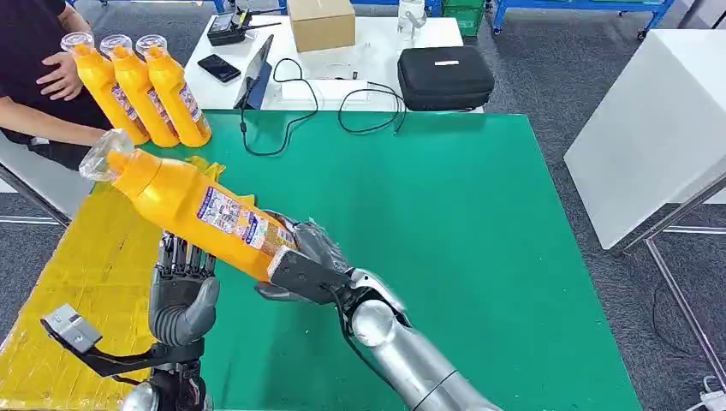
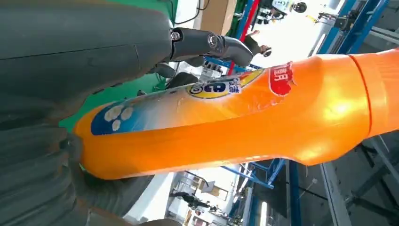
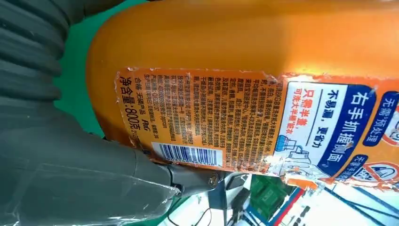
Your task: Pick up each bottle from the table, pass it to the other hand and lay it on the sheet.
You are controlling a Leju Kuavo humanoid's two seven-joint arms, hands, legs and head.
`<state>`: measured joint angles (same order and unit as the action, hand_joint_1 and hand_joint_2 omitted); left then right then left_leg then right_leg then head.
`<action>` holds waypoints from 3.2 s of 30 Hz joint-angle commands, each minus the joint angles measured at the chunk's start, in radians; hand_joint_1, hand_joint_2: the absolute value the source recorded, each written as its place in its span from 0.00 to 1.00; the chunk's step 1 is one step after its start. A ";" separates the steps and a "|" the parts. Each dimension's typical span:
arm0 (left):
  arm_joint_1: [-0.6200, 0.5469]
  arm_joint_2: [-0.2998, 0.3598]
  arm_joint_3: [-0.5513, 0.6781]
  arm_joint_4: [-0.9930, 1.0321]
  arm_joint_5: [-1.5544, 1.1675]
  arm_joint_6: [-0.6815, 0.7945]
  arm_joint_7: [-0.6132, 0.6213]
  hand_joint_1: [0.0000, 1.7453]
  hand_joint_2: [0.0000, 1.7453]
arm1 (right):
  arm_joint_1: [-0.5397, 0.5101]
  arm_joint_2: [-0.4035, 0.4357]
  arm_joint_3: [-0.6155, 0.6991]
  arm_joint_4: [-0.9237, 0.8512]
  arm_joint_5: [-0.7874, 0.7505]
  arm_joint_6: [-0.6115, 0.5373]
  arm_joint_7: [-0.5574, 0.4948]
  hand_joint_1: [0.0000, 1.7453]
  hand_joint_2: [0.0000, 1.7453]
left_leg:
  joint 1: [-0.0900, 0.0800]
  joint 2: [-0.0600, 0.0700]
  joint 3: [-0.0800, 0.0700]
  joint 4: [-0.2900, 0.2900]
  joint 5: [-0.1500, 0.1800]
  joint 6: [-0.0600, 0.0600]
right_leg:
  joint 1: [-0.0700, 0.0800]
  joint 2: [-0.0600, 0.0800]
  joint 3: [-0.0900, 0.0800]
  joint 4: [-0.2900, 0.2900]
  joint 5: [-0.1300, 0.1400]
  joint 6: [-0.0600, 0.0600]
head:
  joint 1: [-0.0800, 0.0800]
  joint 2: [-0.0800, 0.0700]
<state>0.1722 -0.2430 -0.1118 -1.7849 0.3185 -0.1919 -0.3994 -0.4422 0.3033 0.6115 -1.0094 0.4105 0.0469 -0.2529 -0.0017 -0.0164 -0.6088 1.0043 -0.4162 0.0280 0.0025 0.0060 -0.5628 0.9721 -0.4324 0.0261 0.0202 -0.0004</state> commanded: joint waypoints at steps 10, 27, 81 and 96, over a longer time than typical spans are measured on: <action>-0.010 -0.007 0.005 0.051 0.036 -0.006 0.000 0.00 1.00 | -0.054 0.046 0.171 0.151 -0.009 0.005 0.008 1.00 1.00 | 0.000 0.003 0.004 -0.001 -0.001 -0.002 | 0.000 0.001 0.003 -0.001 -0.001 0.000 | 0.000 0.000; 0.030 -0.017 0.099 -0.001 0.039 0.009 -0.027 0.00 1.00 | 0.035 0.046 0.464 0.157 0.002 0.014 -0.017 1.00 1.00 | 0.001 0.005 0.004 -0.002 -0.002 -0.002 | 0.001 0.003 0.003 -0.002 0.000 0.000 | 0.000 0.000; 0.031 -0.042 0.164 -0.043 0.046 0.027 -0.079 1.00 1.00 | 0.053 0.026 0.485 0.217 -0.074 -0.050 -0.040 0.00 1.00 | 0.001 -0.004 0.002 -0.001 0.000 -0.002 | 0.001 -0.007 0.001 -0.002 -0.002 -0.001 | 0.000 0.000; 0.031 -0.042 0.163 -0.043 0.046 0.027 -0.079 1.00 1.00 | 0.056 0.028 0.485 0.217 -0.073 -0.050 -0.040 0.00 1.00 | 0.001 -0.001 0.001 -0.001 0.000 -0.001 | 0.001 -0.004 -0.001 -0.002 -0.001 -0.001 | 0.000 0.000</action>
<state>0.3048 -0.2625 0.0504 -1.8254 0.3616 -0.1682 -0.4719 -0.4418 0.3452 1.0517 -0.8267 0.3269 -0.0145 -0.2949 -0.0012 -0.0135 -0.6097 1.0043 -0.4165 0.0276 0.0025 0.0064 -0.5670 0.9718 -0.4326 0.0254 0.0206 -0.0004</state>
